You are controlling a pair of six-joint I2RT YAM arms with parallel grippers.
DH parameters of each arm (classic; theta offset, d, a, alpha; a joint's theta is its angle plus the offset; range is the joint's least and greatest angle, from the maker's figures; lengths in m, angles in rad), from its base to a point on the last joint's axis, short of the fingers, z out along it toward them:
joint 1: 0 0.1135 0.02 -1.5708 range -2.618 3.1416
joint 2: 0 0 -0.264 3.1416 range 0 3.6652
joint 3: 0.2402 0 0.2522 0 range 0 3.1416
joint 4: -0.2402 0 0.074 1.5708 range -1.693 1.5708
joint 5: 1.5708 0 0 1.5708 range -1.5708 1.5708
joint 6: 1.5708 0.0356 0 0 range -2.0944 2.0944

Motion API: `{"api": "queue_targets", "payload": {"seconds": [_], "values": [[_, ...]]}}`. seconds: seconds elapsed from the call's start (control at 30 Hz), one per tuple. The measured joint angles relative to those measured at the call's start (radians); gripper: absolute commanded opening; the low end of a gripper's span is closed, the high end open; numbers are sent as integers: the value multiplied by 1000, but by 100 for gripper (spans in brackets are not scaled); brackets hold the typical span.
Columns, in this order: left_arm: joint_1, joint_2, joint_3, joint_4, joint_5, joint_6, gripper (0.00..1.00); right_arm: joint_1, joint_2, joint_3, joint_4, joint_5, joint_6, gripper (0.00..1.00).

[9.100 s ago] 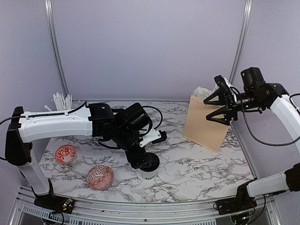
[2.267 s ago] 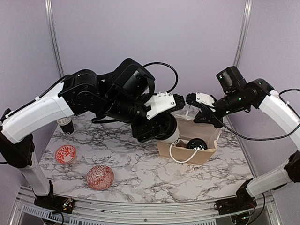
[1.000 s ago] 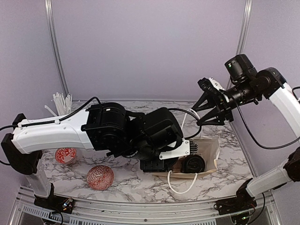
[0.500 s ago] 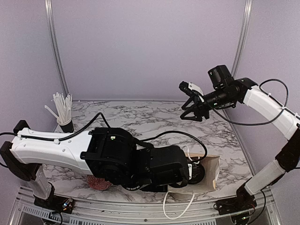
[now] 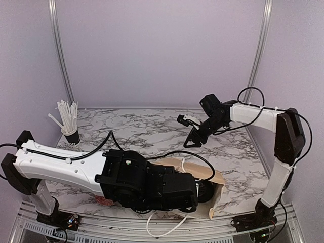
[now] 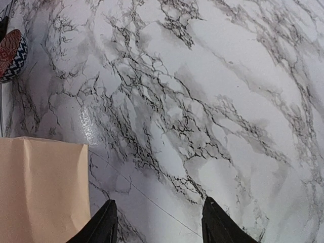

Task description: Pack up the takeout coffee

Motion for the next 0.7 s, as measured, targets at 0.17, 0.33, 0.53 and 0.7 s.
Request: {"api": "queue_targets", "payload": {"seconds": [0.17, 0.33, 0.53, 0.7], "values": [[-2, -30, -57, 52, -26, 24, 56, 31, 106, -3, -10, 2, 2, 53], [-3, -67, -122, 129, -39, 64, 56, 45, 188, -3, -37, -12, 2, 52], [-3, -90, -224, 236, -61, 130, 56, 54, 214, -2, -73, -66, -11, 50], [-3, -95, -286, 319, -74, 186, 56, 68, 239, 21, -114, -131, -31, 49]]}}
